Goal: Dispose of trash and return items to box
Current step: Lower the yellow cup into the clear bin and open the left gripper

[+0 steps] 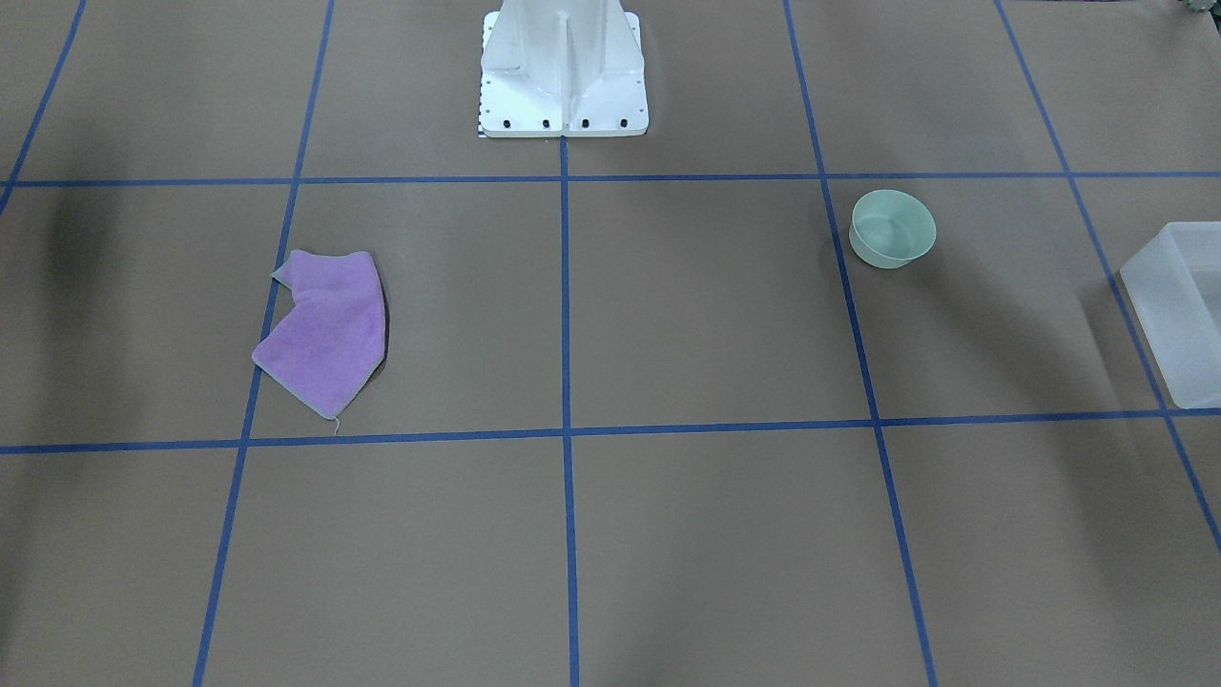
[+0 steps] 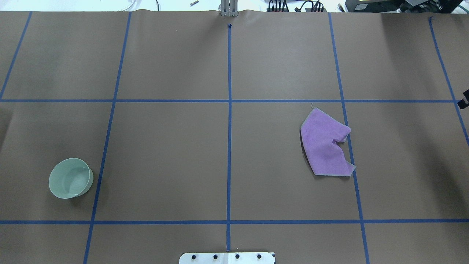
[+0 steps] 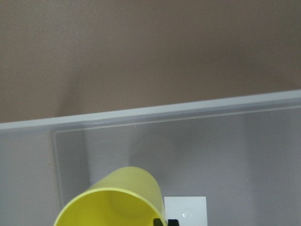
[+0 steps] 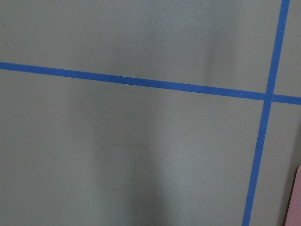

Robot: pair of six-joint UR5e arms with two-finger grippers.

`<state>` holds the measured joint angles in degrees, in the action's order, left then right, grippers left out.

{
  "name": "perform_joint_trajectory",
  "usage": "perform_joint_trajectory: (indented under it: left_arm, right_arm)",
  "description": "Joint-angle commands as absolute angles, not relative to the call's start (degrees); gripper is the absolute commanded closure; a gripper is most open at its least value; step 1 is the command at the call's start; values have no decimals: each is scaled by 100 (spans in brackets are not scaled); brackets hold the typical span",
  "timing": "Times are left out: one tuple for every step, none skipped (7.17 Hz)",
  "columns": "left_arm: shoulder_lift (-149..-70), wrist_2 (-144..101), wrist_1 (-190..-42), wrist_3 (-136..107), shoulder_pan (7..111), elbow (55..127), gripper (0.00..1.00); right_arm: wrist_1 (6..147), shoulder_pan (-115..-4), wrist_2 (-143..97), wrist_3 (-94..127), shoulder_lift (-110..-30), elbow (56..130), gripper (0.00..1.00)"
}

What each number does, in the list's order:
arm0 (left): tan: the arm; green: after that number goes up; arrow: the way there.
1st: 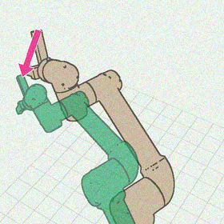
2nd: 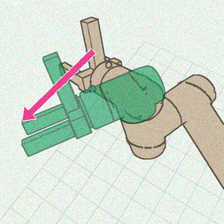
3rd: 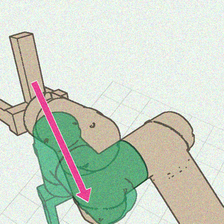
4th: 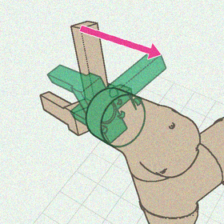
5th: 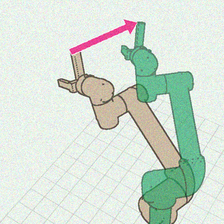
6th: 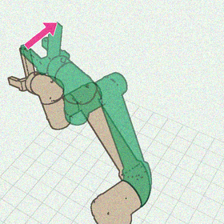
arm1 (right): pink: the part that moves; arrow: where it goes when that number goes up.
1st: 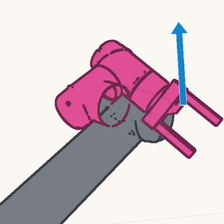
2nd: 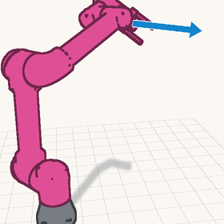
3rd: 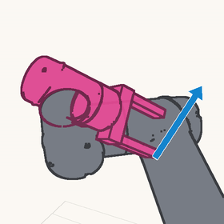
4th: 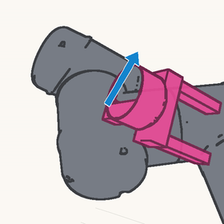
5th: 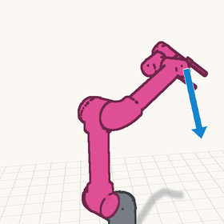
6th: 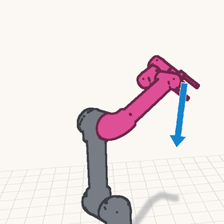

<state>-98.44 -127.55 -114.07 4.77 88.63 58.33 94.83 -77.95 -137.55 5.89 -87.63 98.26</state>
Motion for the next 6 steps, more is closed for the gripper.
perform_joint_trajectory:
  left_arm:
    - [-9844,-12753,-11731,413,8763,5644,74]
    - [-9844,-12762,-11777,335,8763,5669,65]
    - [-9844,-12770,-11786,351,8763,5721,43]
    - [-9835,-13005,-11734,360,8763,5896,27]
    - [-9826,-13530,-11438,343,8763,6289,26]
    - [-9774,-13570,-10564,334,8780,7146,25]
  right_arm:
    - [9483,-7787,-13755,589,-8763,9826,0]
    - [9483,-7787,-13755,589,-8763,9826,0]
    - [9483,-7787,-13755,589,-8763,9835,0]
    - [9483,-7787,-13755,589,-8763,9835,0]
    - [9483,-7787,-13755,589,-8771,9835,0]
    - [9483,-7787,-13755,589,-8771,9835,0]
